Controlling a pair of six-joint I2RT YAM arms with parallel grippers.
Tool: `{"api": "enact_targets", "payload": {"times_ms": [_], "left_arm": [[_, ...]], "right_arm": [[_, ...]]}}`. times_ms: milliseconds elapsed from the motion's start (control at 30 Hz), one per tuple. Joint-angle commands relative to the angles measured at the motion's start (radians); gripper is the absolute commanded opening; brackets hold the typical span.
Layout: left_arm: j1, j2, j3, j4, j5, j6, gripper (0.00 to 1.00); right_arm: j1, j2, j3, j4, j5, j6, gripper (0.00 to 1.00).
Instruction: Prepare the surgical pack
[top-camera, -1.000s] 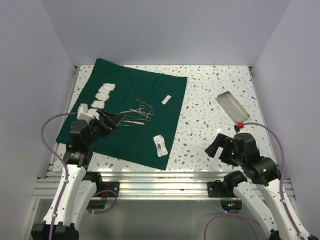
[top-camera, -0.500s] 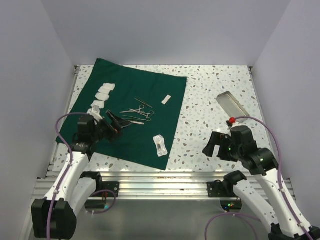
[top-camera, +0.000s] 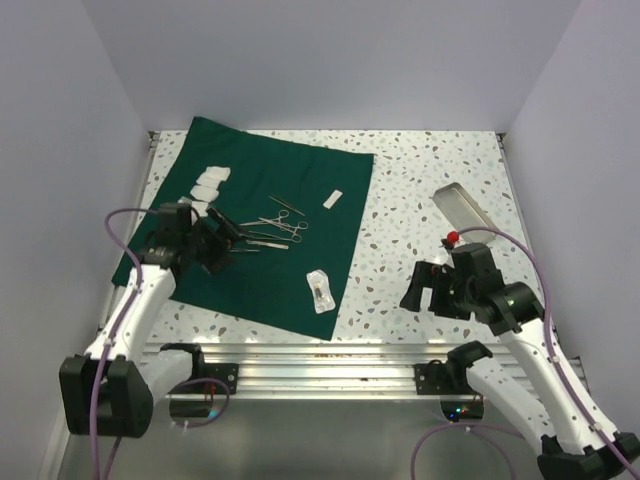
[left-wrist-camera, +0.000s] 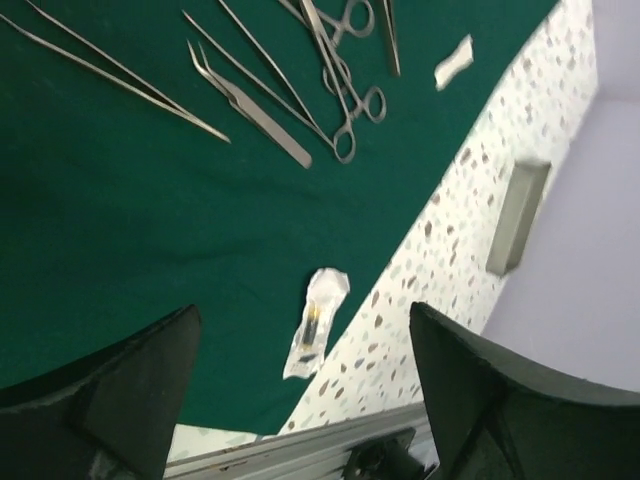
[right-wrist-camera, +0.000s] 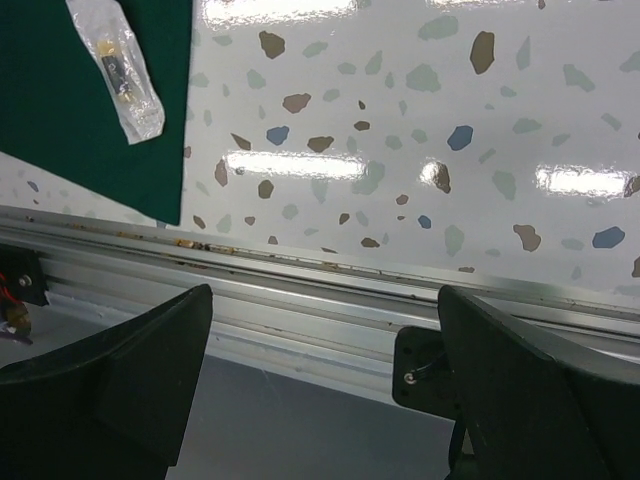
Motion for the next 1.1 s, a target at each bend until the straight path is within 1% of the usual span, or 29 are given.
{"api": "enact_targets", "payload": {"times_ms": [0,33,67,100,133,200,367,467,633,833,967,1033,1067], "left_arm": [[0.010,0.151,0.200,-0.273,-0.205,0.033,0.82],[0.010,0.182,0.278,-0.396,-0.313,0.009,0.74],[0.010,0.243,0.318,-0.456,-0.357,-0.067,0.70],[0.008,0.269,0.352,-0.495,-0.398,-0.097,0.62],[0.008,0.292,0.395,-0.504,-0.405,-0.130,0.60],[0.002,0.358,0.417,-0.472,-0.386,-0.141,0.60],[-0.033,0.513,0.512,-0.504,-0.420,-0.209,0.61],[-0.061,0.562,0.539,-0.498,-0.458,-0.243,0.63],[-0.068,0.679,0.570,-0.490,-0.462,-0.261,0.62],[-0.070,0.771,0.619,-0.510,-0.489,-0.289,0.62],[-0.068,0.800,0.628,-0.490,-0.497,-0.290,0.55],[-0.067,0.823,0.639,-0.486,-0.495,-0.287,0.54],[-0.067,0.831,0.647,-0.486,-0.495,-0.286,0.51]], "right_arm": [[0.004,0.044,0.015,0.045,-0.027,-0.026,0.99],[0.003,0.073,0.023,0.049,-0.024,-0.026,0.99],[0.003,0.086,0.040,0.052,-0.023,-0.029,0.99],[0.004,0.102,0.049,0.058,-0.020,-0.036,0.99],[0.004,0.135,0.072,0.061,-0.015,-0.040,0.99],[0.003,0.166,0.089,0.067,0.009,-0.060,0.99],[0.003,0.255,0.155,0.061,0.057,-0.092,0.99],[0.003,0.277,0.163,0.072,0.037,-0.102,0.99],[0.004,0.298,0.167,0.093,0.029,-0.103,0.99],[0.003,0.315,0.187,0.085,0.074,-0.114,0.99],[0.003,0.311,0.175,0.095,0.069,-0.103,0.99],[0.004,0.307,0.170,0.098,0.071,-0.102,0.99],[0.003,0.307,0.170,0.098,0.075,-0.102,0.99]]}}
